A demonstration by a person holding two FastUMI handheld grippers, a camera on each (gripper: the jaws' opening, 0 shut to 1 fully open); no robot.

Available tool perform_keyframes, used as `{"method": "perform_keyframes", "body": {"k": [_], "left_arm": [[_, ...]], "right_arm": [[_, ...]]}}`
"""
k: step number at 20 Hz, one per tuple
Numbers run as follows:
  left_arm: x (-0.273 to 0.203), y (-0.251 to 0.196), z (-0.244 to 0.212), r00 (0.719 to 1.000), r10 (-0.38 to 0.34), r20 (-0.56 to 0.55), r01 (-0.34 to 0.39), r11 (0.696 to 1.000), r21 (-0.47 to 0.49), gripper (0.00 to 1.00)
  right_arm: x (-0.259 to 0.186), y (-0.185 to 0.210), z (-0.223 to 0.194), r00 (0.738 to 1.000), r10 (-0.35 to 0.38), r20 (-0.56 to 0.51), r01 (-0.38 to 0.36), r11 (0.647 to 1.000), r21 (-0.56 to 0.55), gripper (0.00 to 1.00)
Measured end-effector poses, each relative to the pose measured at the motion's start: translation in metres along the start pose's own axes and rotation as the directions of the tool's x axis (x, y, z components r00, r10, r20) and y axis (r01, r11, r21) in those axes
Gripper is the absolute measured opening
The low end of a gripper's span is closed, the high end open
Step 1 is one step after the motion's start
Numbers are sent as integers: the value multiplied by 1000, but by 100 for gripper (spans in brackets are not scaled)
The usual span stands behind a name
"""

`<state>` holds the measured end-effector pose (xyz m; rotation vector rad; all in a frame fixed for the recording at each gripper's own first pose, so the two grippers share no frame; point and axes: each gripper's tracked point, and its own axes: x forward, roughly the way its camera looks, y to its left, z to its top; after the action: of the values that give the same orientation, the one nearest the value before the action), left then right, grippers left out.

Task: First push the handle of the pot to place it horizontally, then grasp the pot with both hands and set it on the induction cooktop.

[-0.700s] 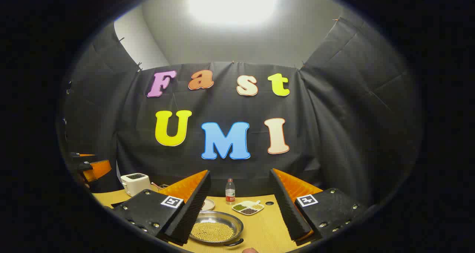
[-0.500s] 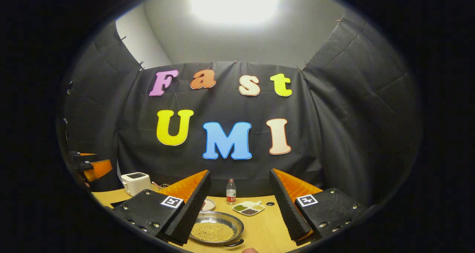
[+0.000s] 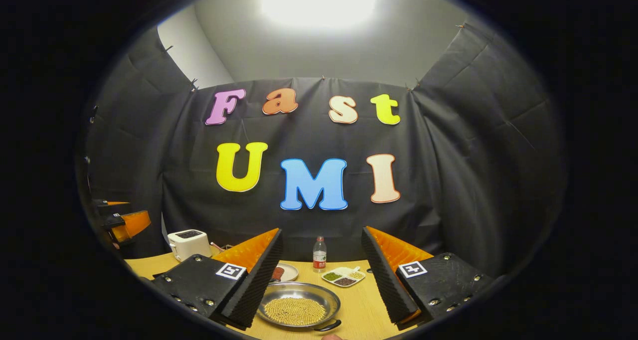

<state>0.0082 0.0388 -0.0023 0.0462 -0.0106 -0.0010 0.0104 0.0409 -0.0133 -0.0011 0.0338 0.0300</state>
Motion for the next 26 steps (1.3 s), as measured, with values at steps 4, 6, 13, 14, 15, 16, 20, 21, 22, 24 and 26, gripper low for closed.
{"method": "perform_keyframes", "body": {"k": [4, 6, 13, 14, 15, 16, 20, 21, 22, 24, 26], "left_arm": [[0, 15, -5, 1000, -20, 2, 20, 1000, 2, 92], [1, 24, -7, 1000, -28, 5, 28, 1000, 0, 95], [6, 44, -10, 999, -49, 14, 49, 998, -31, 95], [7, 45, -10, 999, -49, 18, 50, 998, -32, 99], [7, 46, -11, 999, -47, 18, 48, 998, -31, 99], [7, 47, -13, 999, -46, 17, 46, 998, -33, 99], [9, 48, -20, 999, -38, 0, 38, 999, -35, 99], [11, 47, -22, 999, -37, -4, 37, 999, -33, 99], [14, 45, -23, 999, -34, -6, 34, 999, -29, 99], [21, 41, -28, 1000, -24, -19, 24, 999, -22, 92], [31, 32, -29, 1000, -17, -24, 16, 999, -28, 96]], "right_arm": [[-3, 16, -5, 1000, -6, 2, 6, 1000, -5, 96], [-4, 24, -7, 1000, -16, 4, 16, 1000, -7, 95], [-12, 40, -11, 999, -40, -6, 40, 999, -14, 96], [-13, 42, -11, 999, -40, -10, 40, 999, -15, 95], [-13, 44, -14, 999, -35, -16, 35, 999, -15, 95], [-12, 46, -16, 999, -26, -26, 25, 1000, -16, 95], [-2, 54, -44, 994, 22, -106, -26, 999, -32, 93], [-1, 53, -52, 991, 28, -131, -33, 999, -36, 80], [3, 57, -60, 987, 49, -156, -55, 998, -35, 72], [8, 61, -82, 972, 95, -217, -102, 995, -19, 58], [9, 57, -105, 949, 123, -290, -130, 992, -4, 44]]}}
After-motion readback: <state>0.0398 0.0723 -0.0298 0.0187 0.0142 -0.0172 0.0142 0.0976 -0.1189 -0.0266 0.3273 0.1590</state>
